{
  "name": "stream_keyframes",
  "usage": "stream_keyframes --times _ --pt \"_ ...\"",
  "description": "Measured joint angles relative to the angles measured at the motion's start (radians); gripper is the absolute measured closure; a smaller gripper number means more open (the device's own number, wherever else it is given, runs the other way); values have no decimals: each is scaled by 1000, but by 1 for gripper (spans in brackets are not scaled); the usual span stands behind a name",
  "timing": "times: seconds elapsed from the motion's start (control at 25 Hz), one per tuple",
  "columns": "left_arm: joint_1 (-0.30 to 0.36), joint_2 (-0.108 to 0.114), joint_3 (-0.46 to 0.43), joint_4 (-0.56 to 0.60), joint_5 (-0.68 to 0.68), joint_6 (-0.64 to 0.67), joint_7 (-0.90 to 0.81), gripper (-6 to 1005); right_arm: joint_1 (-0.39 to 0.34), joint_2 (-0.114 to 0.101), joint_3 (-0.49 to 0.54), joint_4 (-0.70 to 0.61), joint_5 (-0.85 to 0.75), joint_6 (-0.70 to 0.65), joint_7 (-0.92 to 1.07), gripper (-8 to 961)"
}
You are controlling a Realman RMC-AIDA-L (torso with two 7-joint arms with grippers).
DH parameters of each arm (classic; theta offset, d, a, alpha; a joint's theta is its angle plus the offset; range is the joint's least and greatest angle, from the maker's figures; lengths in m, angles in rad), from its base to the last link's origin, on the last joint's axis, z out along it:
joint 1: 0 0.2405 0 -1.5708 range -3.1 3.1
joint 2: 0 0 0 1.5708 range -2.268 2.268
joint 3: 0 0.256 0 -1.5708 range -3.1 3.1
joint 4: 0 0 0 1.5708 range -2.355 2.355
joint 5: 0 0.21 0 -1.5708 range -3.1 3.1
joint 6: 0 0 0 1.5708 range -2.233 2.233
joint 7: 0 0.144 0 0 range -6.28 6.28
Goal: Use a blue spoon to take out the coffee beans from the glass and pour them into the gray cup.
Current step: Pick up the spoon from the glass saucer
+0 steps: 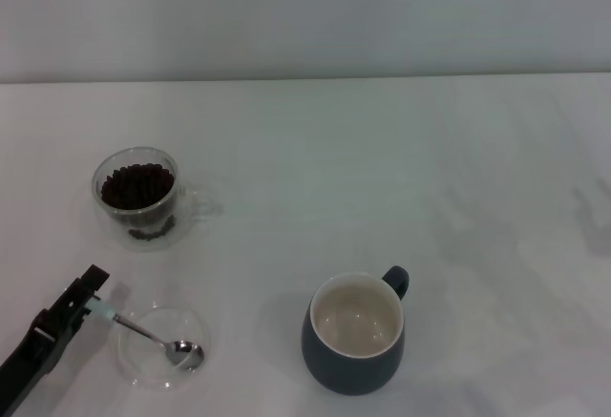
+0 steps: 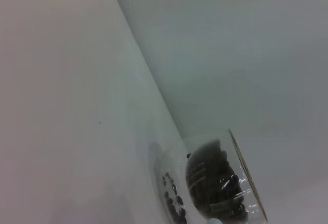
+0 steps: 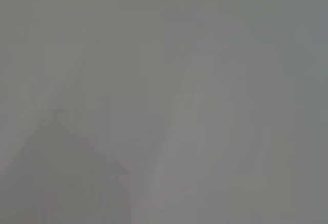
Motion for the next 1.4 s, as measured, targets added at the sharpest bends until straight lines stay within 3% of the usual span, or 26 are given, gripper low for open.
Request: stream_keyframes --times 0.64,0.84,1.28,1.4 --pt "3 2 -2 34 13 -43 -15 377 5 3 -2 6 0 0 4 605" --pt "1 2 -4 35 10 -65 -37 493 5 3 -2 15 2 -9 3 605" --pt "-10 3 0 61 20 -78 -44 846 6 3 -1 17 4 -13 -1 605" --pt "-11 3 0 62 21 -78 -42 855 6 3 1 17 6 -13 -1 605"
